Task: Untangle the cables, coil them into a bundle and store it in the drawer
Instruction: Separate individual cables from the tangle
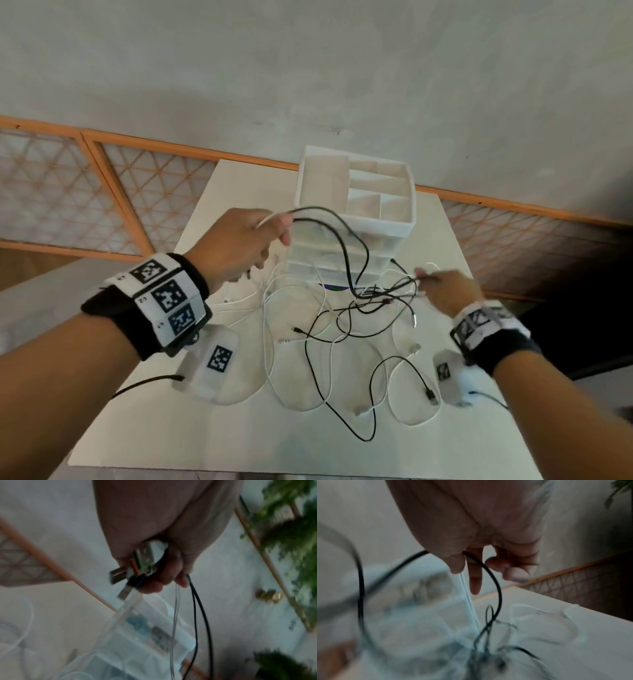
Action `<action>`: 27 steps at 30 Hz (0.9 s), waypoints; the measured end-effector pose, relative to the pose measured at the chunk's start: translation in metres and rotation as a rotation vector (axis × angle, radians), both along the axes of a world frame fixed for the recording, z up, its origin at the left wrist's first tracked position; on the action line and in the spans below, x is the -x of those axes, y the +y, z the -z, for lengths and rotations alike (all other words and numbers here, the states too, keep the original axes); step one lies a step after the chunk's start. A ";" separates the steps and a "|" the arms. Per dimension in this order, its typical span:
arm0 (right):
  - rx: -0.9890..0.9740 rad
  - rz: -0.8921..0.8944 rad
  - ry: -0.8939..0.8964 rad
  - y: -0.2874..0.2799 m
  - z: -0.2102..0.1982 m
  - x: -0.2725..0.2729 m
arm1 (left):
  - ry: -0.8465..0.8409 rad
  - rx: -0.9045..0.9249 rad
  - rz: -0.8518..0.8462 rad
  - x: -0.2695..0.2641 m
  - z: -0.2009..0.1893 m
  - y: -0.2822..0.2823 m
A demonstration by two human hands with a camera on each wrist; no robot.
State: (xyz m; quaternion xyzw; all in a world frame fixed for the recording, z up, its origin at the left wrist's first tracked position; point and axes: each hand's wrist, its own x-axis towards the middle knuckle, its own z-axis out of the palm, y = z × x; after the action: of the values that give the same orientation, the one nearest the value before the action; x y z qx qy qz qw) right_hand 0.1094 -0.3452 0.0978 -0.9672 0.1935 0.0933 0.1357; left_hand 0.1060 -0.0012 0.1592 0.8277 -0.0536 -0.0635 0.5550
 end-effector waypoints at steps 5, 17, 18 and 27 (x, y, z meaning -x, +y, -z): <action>-0.707 0.180 -0.731 0.003 -0.083 -0.019 | 0.194 -0.086 -0.070 -0.001 0.029 -0.009; -0.336 -0.129 -0.613 -0.014 -0.058 -0.037 | 0.235 0.111 -0.019 -0.006 0.018 -0.019; -0.327 -0.117 -0.583 -0.021 -0.053 -0.038 | 0.242 0.117 -0.005 -0.004 0.016 -0.021; -0.577 -0.290 -0.265 0.026 -0.040 -0.004 | 0.003 -0.084 0.171 0.012 0.003 -0.039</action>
State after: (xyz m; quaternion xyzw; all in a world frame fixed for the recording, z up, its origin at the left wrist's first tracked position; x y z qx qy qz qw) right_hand 0.1131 -0.3195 0.1377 -0.9101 0.0006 0.0360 0.4128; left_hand 0.0937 -0.0400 0.1563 0.8425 -0.1203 -0.1140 0.5126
